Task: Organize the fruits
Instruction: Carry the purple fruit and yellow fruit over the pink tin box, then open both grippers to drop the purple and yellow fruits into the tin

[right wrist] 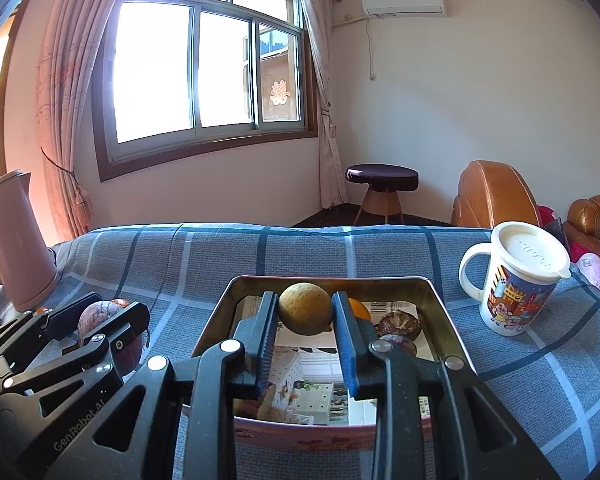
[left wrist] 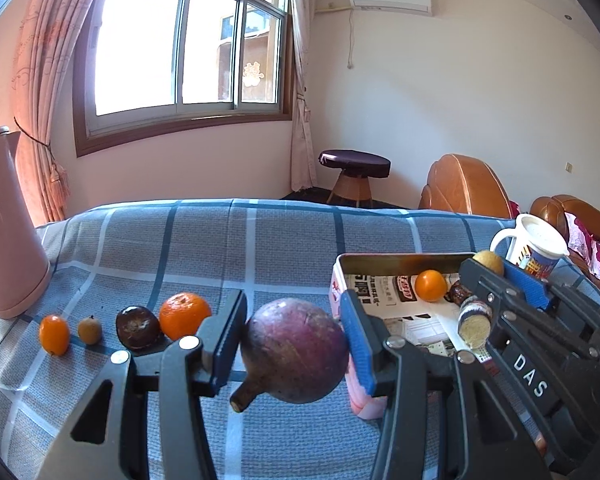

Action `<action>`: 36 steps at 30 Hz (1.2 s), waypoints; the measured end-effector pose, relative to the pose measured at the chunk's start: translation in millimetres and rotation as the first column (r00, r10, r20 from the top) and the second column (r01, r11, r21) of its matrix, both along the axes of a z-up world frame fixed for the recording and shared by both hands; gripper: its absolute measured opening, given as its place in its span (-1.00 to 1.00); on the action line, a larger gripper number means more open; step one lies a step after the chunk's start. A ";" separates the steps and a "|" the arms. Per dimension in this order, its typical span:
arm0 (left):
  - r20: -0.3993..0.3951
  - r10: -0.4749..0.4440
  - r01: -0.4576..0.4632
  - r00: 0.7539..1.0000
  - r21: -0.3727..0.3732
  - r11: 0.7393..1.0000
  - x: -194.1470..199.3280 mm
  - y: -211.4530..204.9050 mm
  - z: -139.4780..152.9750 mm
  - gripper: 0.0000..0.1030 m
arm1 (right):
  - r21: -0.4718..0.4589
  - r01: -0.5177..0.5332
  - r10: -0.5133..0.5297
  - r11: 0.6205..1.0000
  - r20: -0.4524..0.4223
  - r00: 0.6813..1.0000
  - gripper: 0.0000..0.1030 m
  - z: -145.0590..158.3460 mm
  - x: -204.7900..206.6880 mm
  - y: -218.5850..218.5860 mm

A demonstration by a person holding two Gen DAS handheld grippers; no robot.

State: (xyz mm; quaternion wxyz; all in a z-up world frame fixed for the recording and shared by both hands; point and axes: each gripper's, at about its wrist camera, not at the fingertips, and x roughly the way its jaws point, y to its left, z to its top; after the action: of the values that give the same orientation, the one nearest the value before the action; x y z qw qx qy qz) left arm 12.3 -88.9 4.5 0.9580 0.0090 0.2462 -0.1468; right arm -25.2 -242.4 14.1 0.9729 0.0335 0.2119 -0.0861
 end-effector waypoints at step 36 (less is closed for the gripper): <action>-0.056 -0.090 0.092 0.994 0.031 0.995 23.3 -89.2 -12.7 -0.03 | 0.016 0.062 -0.057 0.998 -0.206 0.977 -0.42 -27.2 25.0 -81.3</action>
State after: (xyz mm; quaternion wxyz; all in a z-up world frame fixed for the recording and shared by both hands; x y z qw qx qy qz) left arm 35.6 -178.1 -8.2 0.9429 0.0323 0.2741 -0.1865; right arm -0.2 -323.7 -13.0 0.9423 0.0418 0.3113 -0.1159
